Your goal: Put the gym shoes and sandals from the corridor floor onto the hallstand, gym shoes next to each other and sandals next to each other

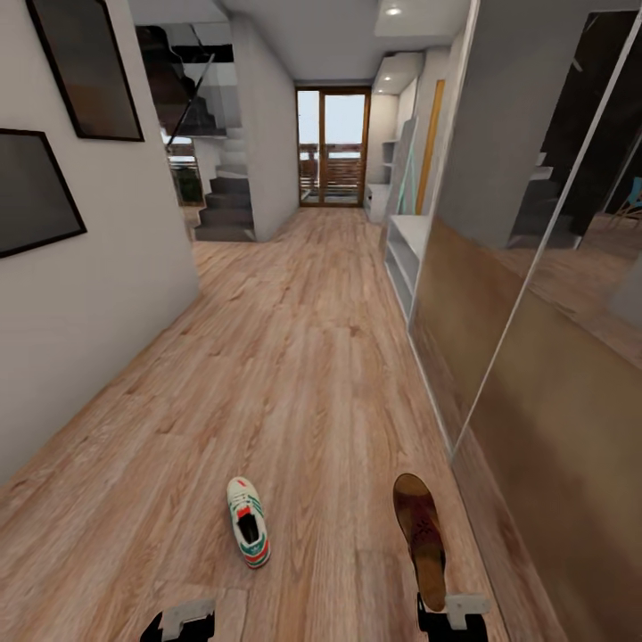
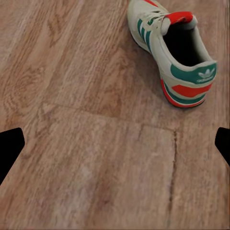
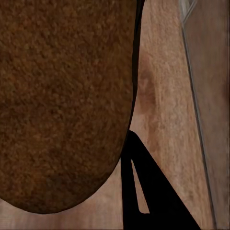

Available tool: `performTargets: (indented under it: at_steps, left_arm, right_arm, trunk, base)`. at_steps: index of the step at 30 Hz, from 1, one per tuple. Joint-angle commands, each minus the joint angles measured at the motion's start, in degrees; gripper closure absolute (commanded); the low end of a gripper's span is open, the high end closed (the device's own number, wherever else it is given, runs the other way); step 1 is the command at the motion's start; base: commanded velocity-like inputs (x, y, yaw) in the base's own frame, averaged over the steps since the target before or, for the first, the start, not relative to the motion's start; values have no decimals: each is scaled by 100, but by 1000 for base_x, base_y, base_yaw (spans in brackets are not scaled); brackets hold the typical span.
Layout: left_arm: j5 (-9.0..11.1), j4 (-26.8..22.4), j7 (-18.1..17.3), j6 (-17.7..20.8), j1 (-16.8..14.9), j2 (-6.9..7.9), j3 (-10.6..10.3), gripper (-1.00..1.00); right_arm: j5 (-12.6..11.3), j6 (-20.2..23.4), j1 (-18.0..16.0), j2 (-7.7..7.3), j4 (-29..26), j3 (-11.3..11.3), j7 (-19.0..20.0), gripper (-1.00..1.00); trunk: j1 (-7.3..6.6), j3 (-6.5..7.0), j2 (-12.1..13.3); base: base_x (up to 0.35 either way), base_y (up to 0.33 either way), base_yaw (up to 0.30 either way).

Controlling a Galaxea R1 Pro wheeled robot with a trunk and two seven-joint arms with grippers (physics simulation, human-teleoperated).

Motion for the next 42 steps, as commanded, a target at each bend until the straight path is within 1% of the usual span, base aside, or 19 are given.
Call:
performTargets:
  at_steps: [1,7,21,32,37,42]
  left_arm:
    - [-61,1,21,-16,-3,-5,29,-100]
    - [-61,3,21,-16,-3,-5,29,-100]
    - [-60,-5,21,-16,-3,-5,29,-100]
    - [-60,-7,21,-16,-3,-5,29,-100]
    - [-61,-7,21,-16,-3,-5,29,-100]
    - [-59,-7,21,-24,4,-5,29,-100]
  right_arm:
    - [60,1,-4,-5,5,25,-61,100]
    - [63,2,-4,-8,5,25,-56,100]
    - [61,2,-4,10,-4,33,-53,100]
    - [54,2,-4,26,-4,36,-55,100]
    - [54,2,-4,26,-4,35,-60,100]
    - [54,0,-4,26,-4,34,-60,100]
  trunk:
    - [0,-5,-2]
    - [0,-5,-2]
    - [0,-5,-2]
    - [0,-5,-2]
    - [0,-5,-2]
    - [0,-5,-2]
  base:
    - [63,-238,1]
    - [13,-135,0]
    - [1,-7,0]
    - [277,0,23]
    - [252,0,221]
    - [83,0,260]
